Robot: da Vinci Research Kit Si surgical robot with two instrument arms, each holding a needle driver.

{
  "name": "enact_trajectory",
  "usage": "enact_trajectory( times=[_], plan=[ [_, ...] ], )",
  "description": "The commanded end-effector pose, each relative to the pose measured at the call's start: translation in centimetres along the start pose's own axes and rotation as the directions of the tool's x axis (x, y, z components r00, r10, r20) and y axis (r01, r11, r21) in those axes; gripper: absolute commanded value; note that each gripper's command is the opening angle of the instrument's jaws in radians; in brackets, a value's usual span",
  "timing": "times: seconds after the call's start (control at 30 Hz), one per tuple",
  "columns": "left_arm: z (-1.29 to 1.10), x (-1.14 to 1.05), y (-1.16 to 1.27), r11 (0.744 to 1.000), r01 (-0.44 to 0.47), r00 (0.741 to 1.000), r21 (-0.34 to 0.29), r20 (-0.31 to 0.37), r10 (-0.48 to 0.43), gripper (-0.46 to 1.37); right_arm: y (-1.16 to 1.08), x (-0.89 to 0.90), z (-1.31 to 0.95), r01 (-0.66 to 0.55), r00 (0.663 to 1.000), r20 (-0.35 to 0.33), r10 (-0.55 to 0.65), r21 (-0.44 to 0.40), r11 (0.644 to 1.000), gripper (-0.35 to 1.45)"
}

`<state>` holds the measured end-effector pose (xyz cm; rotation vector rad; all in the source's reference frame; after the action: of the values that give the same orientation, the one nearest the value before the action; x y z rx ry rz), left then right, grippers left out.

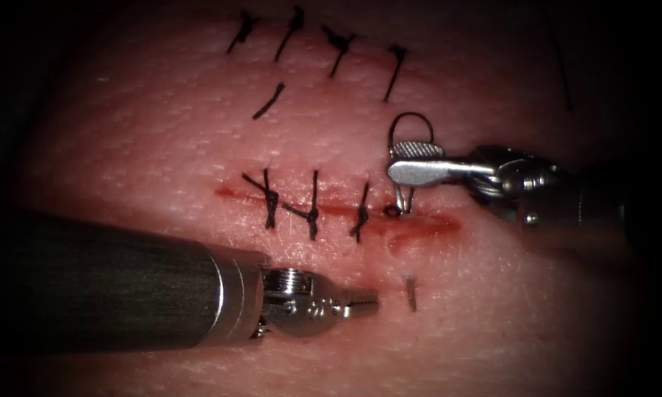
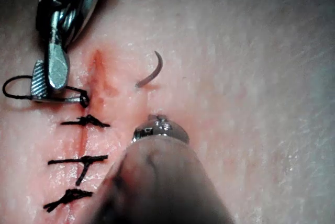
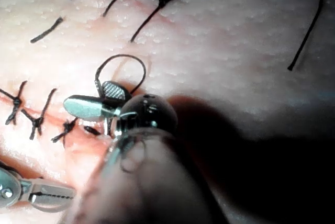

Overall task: Wound Closure
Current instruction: Rotate the needle through the bottom of the incision.

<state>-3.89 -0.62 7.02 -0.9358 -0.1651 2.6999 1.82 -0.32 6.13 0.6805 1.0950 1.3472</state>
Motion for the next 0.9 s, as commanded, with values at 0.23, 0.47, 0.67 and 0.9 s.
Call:
enact_trajectory(
  times=[0.23, 0.47, 0.67, 0.9],
  plan=[
    [0.00, 0.00, 0.00, 1.000, 0.000, 1.000, -0.007, 0.000, 0.000, -0.35, 0.11, -0.02, 0.08, 0.023, 1.000, 0.017, -0.023, -0.034, 0.999, 1.03],
    [0.01, 0.00, 0.01, 1.000, 0.000, 1.000, -0.006, 0.000, 0.000, -0.35, 0.06, 0.03, 0.13, 0.016, 1.000, 0.006, -0.015, -0.047, 0.999, -0.35],
    [-0.01, -0.01, 0.00, 1.000, -0.001, 1.000, -0.008, 0.000, 0.001, -0.35, 0.08, -0.04, 0.13, -0.262, 0.965, -0.041, 0.259, -0.172, 0.950, -0.35],
    [-0.01, -0.01, -0.01, 1.000, -0.001, 1.000, -0.009, -0.001, 0.001, -0.35, -0.01, -0.23, -0.02, -0.357, 0.926, 0.040, 0.374, -0.220, 0.908, -0.35]
  ],
)
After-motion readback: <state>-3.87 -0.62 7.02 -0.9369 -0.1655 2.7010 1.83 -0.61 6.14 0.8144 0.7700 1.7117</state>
